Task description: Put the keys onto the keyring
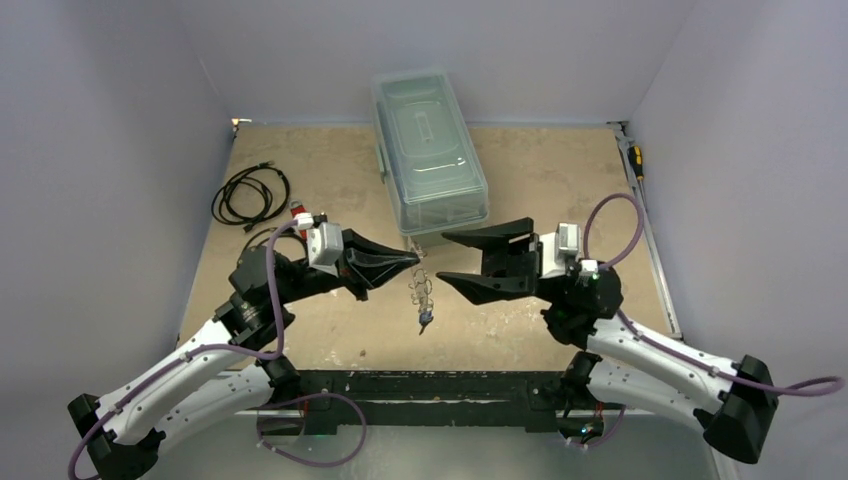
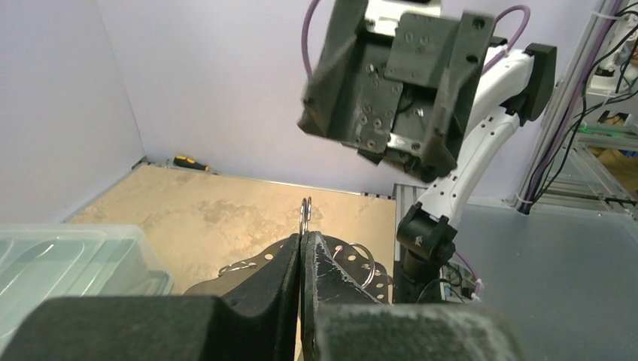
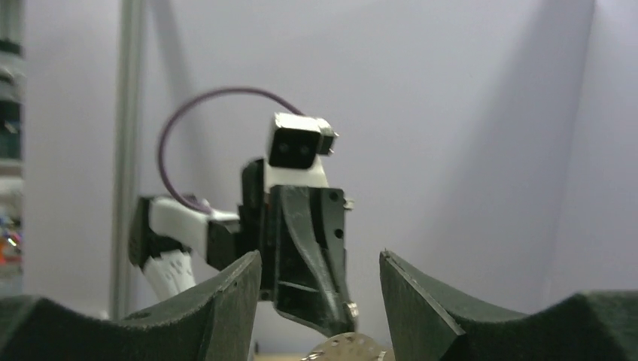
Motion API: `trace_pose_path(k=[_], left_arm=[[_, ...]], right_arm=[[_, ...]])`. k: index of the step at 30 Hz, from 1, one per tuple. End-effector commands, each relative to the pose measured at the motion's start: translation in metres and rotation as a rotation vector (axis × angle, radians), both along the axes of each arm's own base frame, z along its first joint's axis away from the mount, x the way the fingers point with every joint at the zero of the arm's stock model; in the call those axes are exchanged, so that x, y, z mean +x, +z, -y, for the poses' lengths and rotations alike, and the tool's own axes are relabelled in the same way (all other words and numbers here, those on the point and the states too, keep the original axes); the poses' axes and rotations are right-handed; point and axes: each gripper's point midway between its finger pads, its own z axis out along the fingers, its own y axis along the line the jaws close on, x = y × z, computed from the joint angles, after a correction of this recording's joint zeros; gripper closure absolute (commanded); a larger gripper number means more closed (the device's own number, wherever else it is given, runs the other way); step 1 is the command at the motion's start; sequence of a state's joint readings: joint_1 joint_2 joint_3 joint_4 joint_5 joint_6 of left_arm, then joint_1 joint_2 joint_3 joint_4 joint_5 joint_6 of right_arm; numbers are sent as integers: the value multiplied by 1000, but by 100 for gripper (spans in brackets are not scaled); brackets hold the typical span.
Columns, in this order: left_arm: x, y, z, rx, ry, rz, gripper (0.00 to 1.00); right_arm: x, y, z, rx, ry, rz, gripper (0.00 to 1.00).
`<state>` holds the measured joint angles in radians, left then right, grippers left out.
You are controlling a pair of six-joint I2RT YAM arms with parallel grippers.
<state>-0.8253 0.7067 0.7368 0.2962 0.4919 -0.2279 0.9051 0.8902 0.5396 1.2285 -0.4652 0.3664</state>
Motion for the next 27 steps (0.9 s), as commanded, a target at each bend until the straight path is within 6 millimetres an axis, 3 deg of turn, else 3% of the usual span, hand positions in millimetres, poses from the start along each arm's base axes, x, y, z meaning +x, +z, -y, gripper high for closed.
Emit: trace_pose_path(k=[1,4,15,27], left_arm=[[-6,20,-6,-10,-1,71,100],[-6,16,-6,15,0,71,100],[-2,6,-5,48,12,54,100],[-2,2,-5,64,12,53,100]], right_arm=[[29,-24,-22,-345,-168,24,41],[35,-27,-22,-495,-220,75,49],[24,-43,-24,-751,-130,110,54],[37,-49,-27,-832,-162,110,56]])
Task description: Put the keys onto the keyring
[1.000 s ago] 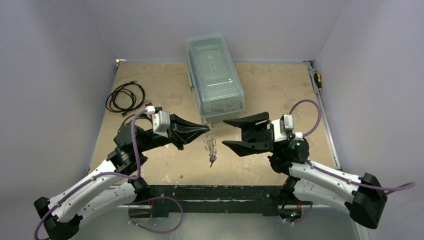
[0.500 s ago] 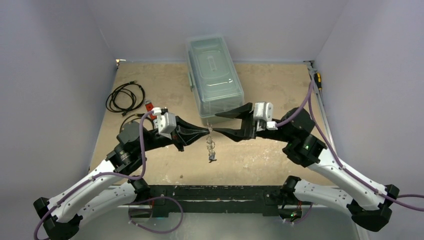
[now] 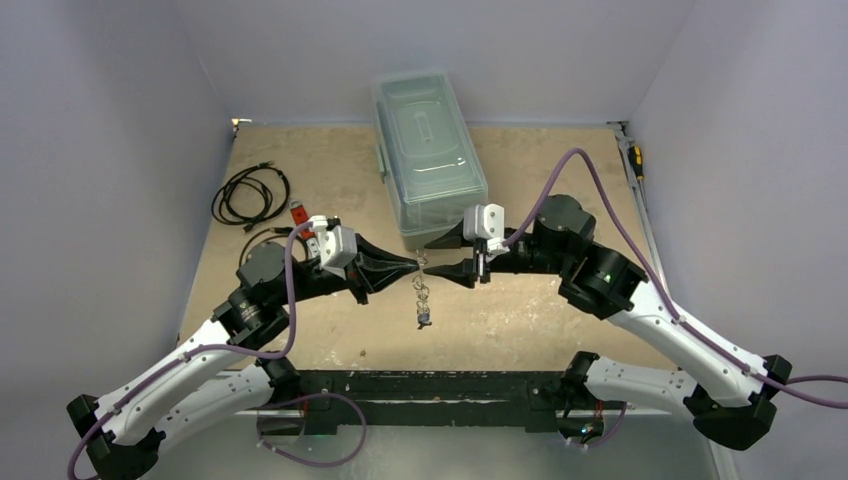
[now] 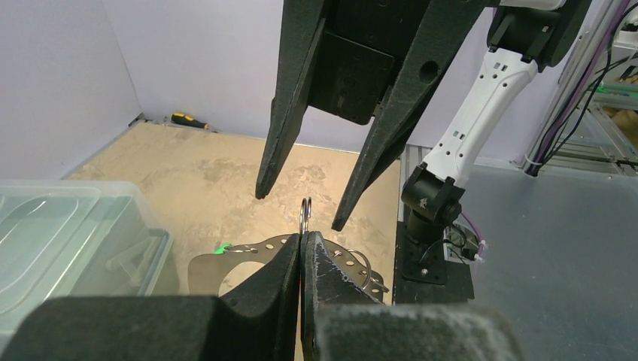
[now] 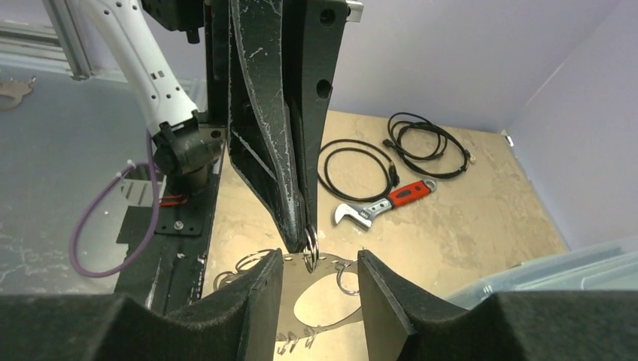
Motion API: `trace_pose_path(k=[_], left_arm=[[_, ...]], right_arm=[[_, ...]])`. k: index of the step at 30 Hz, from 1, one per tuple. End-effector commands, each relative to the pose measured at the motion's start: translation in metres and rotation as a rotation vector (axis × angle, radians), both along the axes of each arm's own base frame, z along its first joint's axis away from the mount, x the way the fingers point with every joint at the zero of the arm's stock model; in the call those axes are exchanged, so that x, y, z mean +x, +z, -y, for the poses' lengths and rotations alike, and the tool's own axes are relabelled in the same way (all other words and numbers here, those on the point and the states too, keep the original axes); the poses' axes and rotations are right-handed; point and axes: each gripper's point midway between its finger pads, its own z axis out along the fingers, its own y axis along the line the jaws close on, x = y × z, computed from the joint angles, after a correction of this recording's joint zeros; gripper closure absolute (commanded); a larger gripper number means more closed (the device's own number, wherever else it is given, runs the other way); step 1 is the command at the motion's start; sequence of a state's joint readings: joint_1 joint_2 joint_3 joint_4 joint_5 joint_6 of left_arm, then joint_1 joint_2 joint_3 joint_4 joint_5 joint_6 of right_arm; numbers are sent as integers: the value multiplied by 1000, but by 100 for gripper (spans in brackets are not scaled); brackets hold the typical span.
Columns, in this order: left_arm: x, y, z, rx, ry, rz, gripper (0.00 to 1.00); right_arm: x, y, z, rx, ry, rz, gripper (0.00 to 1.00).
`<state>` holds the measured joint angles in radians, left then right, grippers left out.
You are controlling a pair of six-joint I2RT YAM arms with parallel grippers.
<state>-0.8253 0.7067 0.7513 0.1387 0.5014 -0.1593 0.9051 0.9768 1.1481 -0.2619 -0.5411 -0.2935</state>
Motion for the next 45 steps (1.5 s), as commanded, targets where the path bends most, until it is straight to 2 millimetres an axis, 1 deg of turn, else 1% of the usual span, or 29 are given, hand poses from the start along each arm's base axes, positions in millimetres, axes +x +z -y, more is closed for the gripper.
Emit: trace_pose_path(k=[1,11,16,21,27,30,33,35,37,41,42,44,45], left_arm=[[-4,31,-6,-58,2,83,100],[-4,31,-6,-57,3,84,100],[-4,29,-5,-54,1,78,100],[-4,30,-5,-55,1,79,100],[-4,29,-4,-58,-2,76,100],[-3,29,-4,-59,-1,75,100],[-3,29,-4,-58,-1,74,100],[-3,29,-4,-59,-1,75,100],[-3,30,-4,-61,0,76,100],[-4,32,-6,-62,3,89,100],[-5,32,-7,-59,3,98,95],[-6,33,-9,-49,8,110,75],[-5,33,-10,-43,16,115,63]], right_arm=[[-2,19,3,7,6,47,57],[-1,17,1,-1,10,45,63],[0,16,1,-4,7,43,64],[0,16,0,-2,10,44,70],[1,15,-1,-6,11,41,73],[1,15,-1,-6,12,41,80],[0,13,-1,-10,16,42,92],[0,11,-2,-16,18,39,97],[0,9,-2,-18,21,40,100],[1,7,-1,-10,13,47,100],[2,8,-1,-3,6,50,100],[3,9,1,16,-8,58,100],[4,11,2,29,-17,64,100]])
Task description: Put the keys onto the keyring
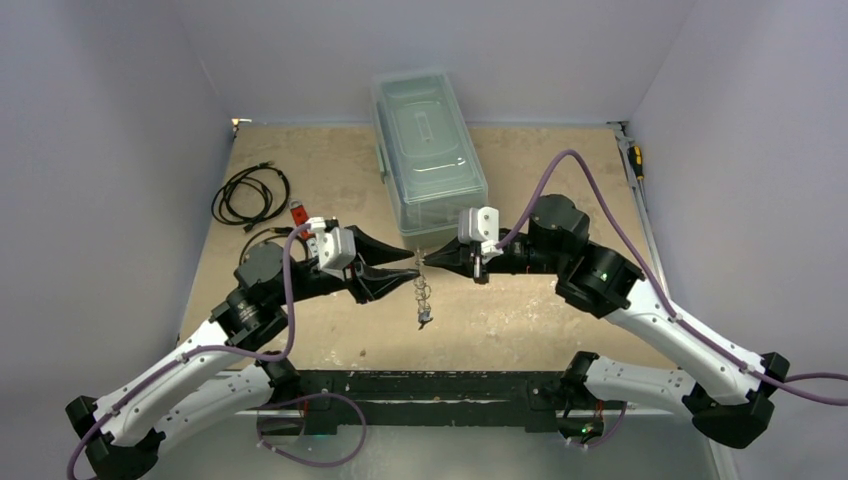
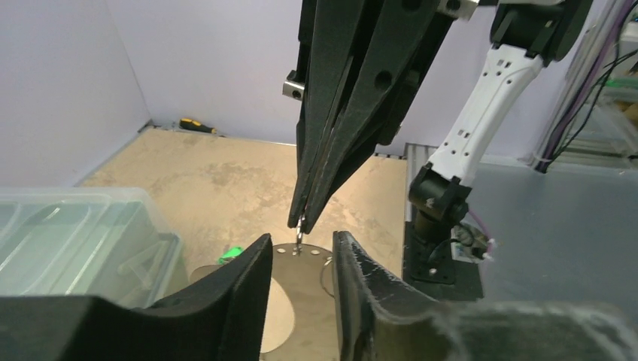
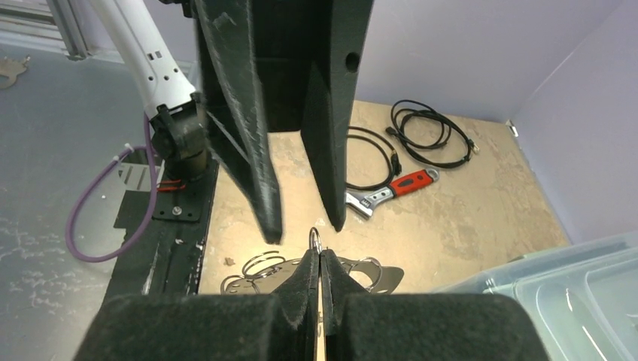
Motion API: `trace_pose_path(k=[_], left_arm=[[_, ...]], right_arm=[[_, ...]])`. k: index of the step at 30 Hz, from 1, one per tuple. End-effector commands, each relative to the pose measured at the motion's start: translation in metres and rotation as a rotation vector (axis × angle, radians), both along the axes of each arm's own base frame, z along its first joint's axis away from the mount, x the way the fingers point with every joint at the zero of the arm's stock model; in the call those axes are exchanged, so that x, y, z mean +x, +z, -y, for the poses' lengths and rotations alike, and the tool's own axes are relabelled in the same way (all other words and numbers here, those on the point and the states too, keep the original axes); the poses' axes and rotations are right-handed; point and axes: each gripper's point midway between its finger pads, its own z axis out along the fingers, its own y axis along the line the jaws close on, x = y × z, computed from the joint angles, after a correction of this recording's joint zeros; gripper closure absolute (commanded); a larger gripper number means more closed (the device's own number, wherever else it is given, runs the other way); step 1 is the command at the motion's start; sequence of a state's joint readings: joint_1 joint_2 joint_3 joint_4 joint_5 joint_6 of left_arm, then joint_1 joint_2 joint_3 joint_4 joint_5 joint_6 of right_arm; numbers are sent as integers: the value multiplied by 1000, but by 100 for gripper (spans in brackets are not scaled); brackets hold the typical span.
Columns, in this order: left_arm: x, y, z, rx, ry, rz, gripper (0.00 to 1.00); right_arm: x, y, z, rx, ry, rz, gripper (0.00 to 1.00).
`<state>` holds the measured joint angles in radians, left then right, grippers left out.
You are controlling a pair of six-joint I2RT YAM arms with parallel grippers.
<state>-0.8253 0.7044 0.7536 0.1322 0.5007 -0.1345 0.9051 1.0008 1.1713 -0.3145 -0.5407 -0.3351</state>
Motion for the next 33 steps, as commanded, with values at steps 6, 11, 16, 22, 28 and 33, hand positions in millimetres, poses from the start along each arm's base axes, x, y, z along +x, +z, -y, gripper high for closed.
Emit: trace_pose_path(k=[6,11,16,22,28,33], left_arm=[[-2,42,-19,-80,68,93,54],[-5,52,-18,-126,55,87,67],[-5,58,-16,-164,39,78,65],[-5,53,-9,-165,12,67,61],[-4,51,-5,-164,-3,58,57],[-5,48,-3,-164,-18,54,60]], right_arm=[[-2,34,10,188,-46,88,100],[-1,46,18,329,-93,112,100],[-4,66,33,584,-130,81,100],[-16,70,42,809,-71,-10,100],[-17,69,37,817,-43,-40,100],[-25,73,37,828,-2,-34,100]])
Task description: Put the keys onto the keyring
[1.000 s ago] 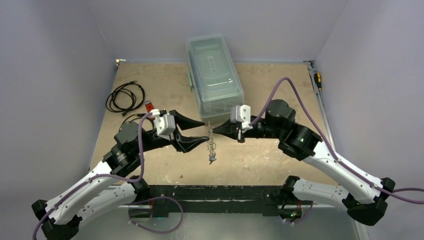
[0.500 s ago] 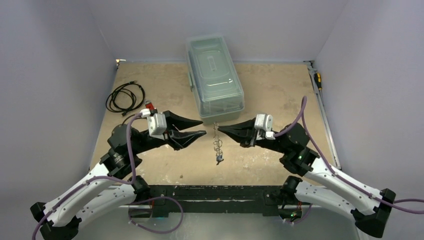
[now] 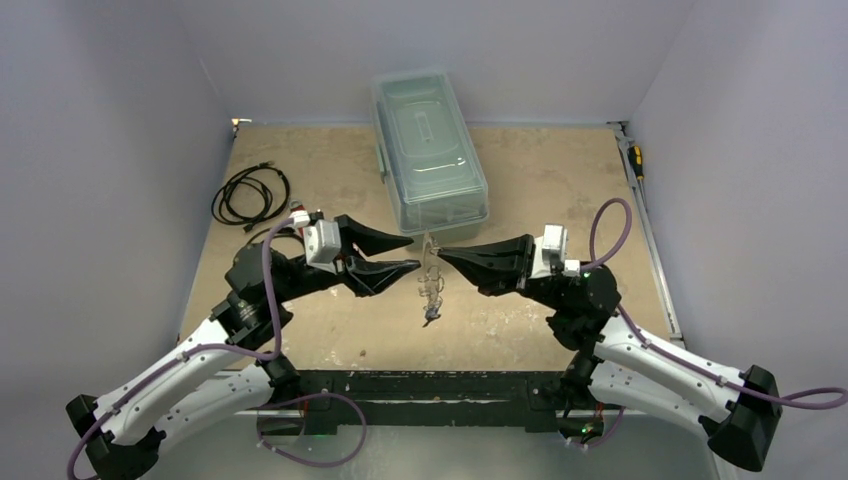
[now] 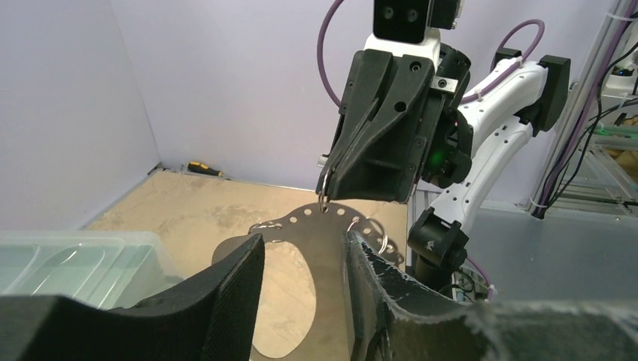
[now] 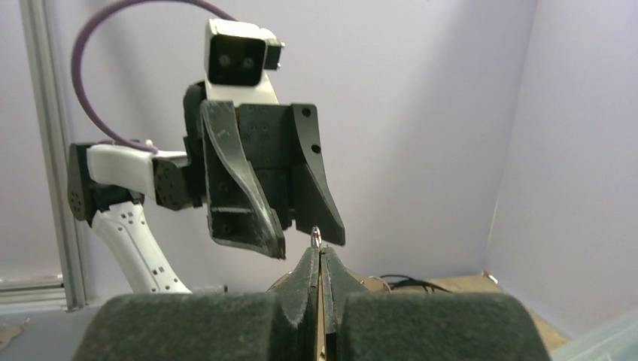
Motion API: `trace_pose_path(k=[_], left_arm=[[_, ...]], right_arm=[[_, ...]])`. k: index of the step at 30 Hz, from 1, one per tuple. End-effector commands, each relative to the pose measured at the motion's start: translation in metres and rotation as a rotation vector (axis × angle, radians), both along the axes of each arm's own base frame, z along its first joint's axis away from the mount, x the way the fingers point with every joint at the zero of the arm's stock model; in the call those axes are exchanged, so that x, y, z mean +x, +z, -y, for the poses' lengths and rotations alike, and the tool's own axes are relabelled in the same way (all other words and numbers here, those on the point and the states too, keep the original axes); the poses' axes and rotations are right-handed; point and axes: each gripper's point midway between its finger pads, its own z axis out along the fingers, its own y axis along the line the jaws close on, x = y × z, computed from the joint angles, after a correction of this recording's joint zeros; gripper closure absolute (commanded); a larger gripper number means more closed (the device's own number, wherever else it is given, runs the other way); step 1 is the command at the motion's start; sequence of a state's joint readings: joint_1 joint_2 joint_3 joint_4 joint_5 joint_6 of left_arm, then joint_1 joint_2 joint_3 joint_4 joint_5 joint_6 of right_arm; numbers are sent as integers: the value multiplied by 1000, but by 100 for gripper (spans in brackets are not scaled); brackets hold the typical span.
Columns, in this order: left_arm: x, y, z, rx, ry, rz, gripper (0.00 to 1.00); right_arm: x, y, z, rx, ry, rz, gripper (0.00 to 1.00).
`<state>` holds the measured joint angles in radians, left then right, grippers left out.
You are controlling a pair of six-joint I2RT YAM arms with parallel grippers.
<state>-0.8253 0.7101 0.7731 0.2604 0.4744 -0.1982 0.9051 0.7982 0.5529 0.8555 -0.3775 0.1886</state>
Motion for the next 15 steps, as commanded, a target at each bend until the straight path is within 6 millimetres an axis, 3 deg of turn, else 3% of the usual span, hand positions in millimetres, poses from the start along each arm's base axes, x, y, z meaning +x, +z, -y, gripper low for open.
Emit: trace_pose_path(k=[1,15], left_arm=[[-6,11,0,-42,-33,25,61],[-11,12,12,-71,-116,8,69]], right_arm=[[-14,35,13,122,30,61,100],[-15,32,6,112,64,50,100]])
